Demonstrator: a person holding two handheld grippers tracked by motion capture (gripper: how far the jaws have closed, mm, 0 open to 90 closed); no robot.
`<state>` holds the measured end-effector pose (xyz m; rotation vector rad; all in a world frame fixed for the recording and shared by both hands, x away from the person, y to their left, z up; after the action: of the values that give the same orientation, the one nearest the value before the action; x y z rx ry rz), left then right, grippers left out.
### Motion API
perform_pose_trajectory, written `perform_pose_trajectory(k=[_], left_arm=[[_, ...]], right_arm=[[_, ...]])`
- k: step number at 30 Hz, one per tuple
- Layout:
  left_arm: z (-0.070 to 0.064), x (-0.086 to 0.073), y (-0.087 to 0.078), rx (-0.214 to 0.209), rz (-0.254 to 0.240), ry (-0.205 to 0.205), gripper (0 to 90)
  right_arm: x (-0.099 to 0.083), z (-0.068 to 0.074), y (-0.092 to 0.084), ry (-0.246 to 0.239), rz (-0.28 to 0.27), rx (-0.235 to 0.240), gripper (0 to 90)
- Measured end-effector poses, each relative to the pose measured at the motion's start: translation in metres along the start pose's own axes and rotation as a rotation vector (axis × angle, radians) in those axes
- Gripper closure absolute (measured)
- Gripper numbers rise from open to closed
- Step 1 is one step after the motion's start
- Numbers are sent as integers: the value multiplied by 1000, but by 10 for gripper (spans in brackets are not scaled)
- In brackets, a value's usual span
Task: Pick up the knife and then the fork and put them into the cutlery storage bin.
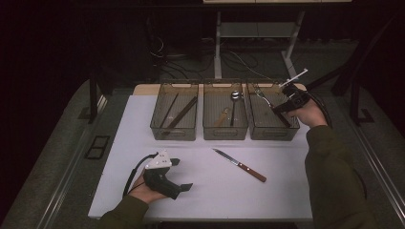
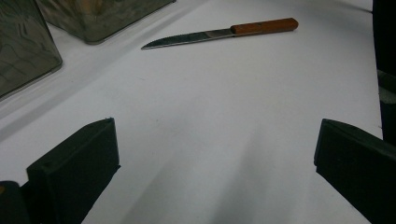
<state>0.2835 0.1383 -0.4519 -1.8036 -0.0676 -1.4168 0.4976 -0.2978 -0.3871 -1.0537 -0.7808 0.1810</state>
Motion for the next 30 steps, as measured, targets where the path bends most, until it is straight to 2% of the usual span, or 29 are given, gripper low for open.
perform_pose_trajectory(k=[7,21,24,30], left_arm=[[0,0,0,-2,-1,0,0],[0,0,0,0,-4,2,0],[0,0,-1,-1,-4,1,0],[0,0,0,-1,-3,2,0]], right_arm=[[-9,-4,17,19,54,-7,770],[-9,0,30,21,126,-23,768],[-9,0,29,21,116,-31,753],[-6,0,18,21,39,-31,671]])
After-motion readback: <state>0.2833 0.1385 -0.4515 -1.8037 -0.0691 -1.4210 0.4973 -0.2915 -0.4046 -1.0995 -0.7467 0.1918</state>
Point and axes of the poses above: each handheld gripper's, and its own axes: y roughly forward along the jaws, x roughly out of its top, z roughly to its left, the point moved 2 cm from there along y, roughly forward along the jaws, and after that the axes turned 12 degrees about x, right-handed, at the moved point
